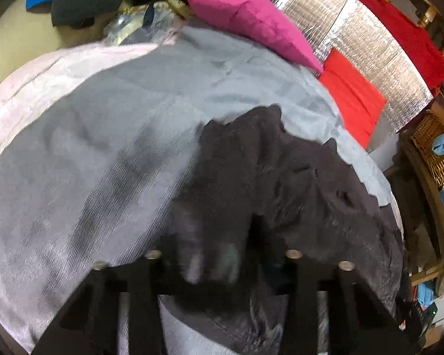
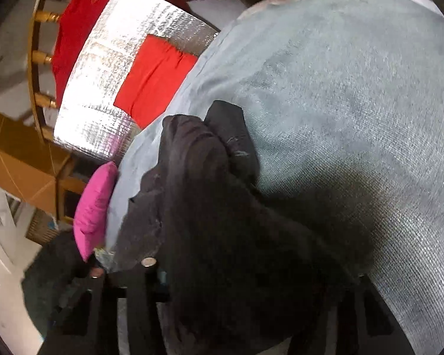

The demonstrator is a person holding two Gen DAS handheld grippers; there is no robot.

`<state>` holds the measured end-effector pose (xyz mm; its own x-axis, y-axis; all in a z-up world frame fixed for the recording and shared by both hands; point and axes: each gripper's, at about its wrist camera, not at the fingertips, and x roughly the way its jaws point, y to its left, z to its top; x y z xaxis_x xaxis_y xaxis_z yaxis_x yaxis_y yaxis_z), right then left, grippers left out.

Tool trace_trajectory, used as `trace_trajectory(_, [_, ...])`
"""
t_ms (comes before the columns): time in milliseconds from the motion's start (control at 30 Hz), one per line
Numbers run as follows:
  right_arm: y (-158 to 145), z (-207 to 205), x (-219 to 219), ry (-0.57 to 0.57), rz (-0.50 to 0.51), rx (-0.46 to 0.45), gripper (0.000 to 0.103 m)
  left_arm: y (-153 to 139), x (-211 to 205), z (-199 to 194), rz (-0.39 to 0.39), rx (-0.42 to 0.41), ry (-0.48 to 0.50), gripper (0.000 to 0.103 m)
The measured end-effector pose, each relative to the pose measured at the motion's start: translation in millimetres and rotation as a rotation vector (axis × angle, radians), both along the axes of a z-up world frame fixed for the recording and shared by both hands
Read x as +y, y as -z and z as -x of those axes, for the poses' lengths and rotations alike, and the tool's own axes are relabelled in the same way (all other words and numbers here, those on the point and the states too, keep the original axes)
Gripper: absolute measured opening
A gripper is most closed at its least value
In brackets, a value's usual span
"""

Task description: Fold large clothes

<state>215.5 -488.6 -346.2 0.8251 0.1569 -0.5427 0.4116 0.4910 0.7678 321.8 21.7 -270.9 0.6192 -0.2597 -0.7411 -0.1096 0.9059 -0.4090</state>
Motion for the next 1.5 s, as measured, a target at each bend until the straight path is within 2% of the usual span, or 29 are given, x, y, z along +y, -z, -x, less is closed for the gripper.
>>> trace_trajectory(133, [-3,-4,2,0.011,0.016,0.02,0.045,-8,-17,3,-0.098,-0.056,0.009,0.025])
trace_trajectory(233, [-13,-9,6,0.011,0.057,0.05,0.041,-12,-20,3,-0.087,-0.086,0.008,0.021])
trace_trajectory(333, [-27,-3,9,0.012,0.099,0.053,0.037,-19,-13,9,-0.045,-0.117,0.02,0.019])
trace_trajectory(400, [-40,1,14,0.01,0.132,0.033,0.036,-26,-17,12,-0.056,-0.156,0.042,0.019])
trace_trajectory(467, [-48,3,20,0.004,0.169,0.028,0.036,-28,-16,14,-0.062,-0.161,0.055,0.019])
trace_trajectory(533, [-41,6,22,0.004,0.176,0.051,0.036,-21,-11,6,-0.044,-0.109,0.05,0.027])
trace_trajectory(600, [-29,12,22,-0.004,0.167,0.067,0.039,-8,-4,-1,-0.003,-0.027,0.035,0.055])
trace_trajectory(667, [-22,17,19,0.004,0.114,0.061,0.042,0,2,-4,0.044,0.022,0.023,0.061])
trace_trajectory(700, [-20,20,18,0.008,0.084,0.07,0.056,2,2,-4,0.041,0.03,0.02,0.067])
trace_trajectory(733, [-19,21,17,0.004,0.054,0.086,0.062,3,2,-4,0.039,0.037,0.024,0.068])
trace_trajectory(833, [-22,26,17,-0.016,0.037,0.087,0.064,6,-3,-3,0.02,0.041,0.045,0.069])
trace_trajectory(867, [-23,27,17,-0.02,0.041,0.081,0.064,6,-3,-2,0.016,0.036,0.049,0.069])
trace_trajectory(933, [-24,28,17,-0.029,0.037,0.069,0.064,6,-6,2,-0.008,0.017,0.053,0.058])
trace_trajectory(1000, [-23,22,18,-0.044,0.059,0.081,0.062,4,-6,5,-0.018,-0.01,0.056,0.035])
trace_trajectory(1033, [-23,19,19,-0.052,0.084,0.091,0.056,2,-5,6,-0.021,-0.033,0.063,0.031])
trace_trajectory(1067, [-26,17,22,-0.056,0.111,0.091,0.043,-1,-7,7,-0.034,-0.054,0.075,0.026])
trace_trajectory(1167, [-44,14,30,-0.067,0.218,0.064,0.037,-12,-13,15,-0.079,-0.106,0.098,0.022])
trace_trajectory(1267, [-60,14,32,-0.075,0.275,0.019,0.037,-17,-18,19,-0.109,-0.12,0.111,0.022])
trace_trajectory(1333, [-50,13,27,-0.083,0.269,0.036,0.037,-18,-24,22,-0.18,-0.106,0.116,0.028])
trace_trajectory(1367, [-41,13,24,-0.094,0.25,0.054,0.04,-21,-28,24,-0.227,-0.109,0.124,0.033])
trace_trajectory(1433, [-27,19,17,-0.098,0.2,0.066,0.056,-27,-32,31,-0.301,-0.132,0.128,0.054])
trace_trajectory(1467, [-21,26,12,-0.092,0.164,0.069,0.062,-32,-34,37,-0.349,-0.161,0.127,0.069])
trace_trajectory(1500, [-18,32,6,-0.092,0.137,0.06,0.062,-35,-35,40,-0.376,-0.183,0.125,0.073])
